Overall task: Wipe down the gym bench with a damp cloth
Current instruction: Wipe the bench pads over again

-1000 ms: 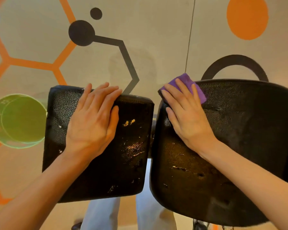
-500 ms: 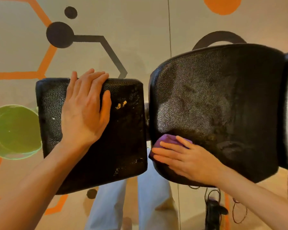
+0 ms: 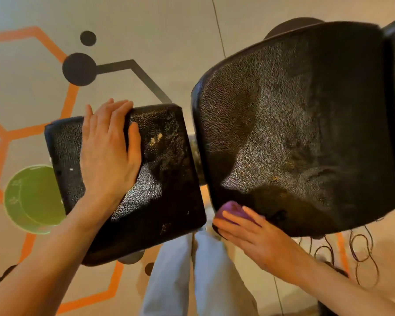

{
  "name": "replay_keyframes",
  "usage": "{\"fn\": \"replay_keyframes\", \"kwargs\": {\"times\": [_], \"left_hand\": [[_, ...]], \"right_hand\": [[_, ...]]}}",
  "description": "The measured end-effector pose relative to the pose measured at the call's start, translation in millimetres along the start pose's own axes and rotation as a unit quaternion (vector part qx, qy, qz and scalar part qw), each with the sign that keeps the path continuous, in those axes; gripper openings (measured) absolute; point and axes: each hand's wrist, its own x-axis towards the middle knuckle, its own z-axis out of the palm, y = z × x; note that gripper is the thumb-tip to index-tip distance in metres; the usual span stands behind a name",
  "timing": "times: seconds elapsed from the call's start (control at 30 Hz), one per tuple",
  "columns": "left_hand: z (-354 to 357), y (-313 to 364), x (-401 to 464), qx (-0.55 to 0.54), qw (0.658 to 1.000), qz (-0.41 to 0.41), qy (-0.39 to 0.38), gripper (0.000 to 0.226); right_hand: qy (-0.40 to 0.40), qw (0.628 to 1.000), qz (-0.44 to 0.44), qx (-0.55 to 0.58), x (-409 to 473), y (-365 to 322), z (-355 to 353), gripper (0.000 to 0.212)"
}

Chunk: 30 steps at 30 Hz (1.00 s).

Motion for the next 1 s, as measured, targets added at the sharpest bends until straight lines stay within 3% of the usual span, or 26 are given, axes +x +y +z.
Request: {"fn": "replay_keyframes", "kwargs": {"times": [0.07,0.13,0.2,0.27,0.33,0.4,0.67,0.8,0.9,1.0], "left_hand": [[2,0,0,0.005,1.000,0.002,0.003,0.039],[2,-1,0,-0.003,1.000,0.003,0.007,0.039],[1,-1,0,-0.020,1.000,0.004,0.010,0.038],[-3,0,-2,-0.026,1.000,0.009,0.002,0.039],[-9,0,-7,-0.016,1.000,0.020,-0.016,0.043],[-16,-2,-17,0.003,0.999,0.032,-0.039,0.048],[-15,-15,-44,0.072,0.995,0.036,-0.064,0.055],[-16,-15,-43,0.073,0.994,0.036,-0.067,0.056],[-15,-16,-43,0.079,0.994,0.037,-0.068,0.056],[-15,-15,-42,0.070,0.995,0.037,-0.065,0.056]], "right_hand": [[0.033,0.996,0.023,0.083,-8,-4,-2,0.045],[0.117,0.961,0.101,0.228,7,-8,-19,0.041],[0.232,0.881,0.210,0.354,35,-12,-40,0.040],[0.329,0.792,0.309,0.411,67,-13,-60,0.042],[0.380,0.721,0.370,0.447,99,-11,-72,0.040],[0.386,0.683,0.398,0.476,123,-13,-77,0.039],[0.333,0.714,0.383,0.483,140,-68,-45,0.048],[0.278,0.779,0.387,0.408,194,-25,-64,0.051],[0.279,0.783,0.382,0.404,225,4,-80,0.051],[0.289,0.774,0.392,0.405,198,-15,-64,0.047]]}}
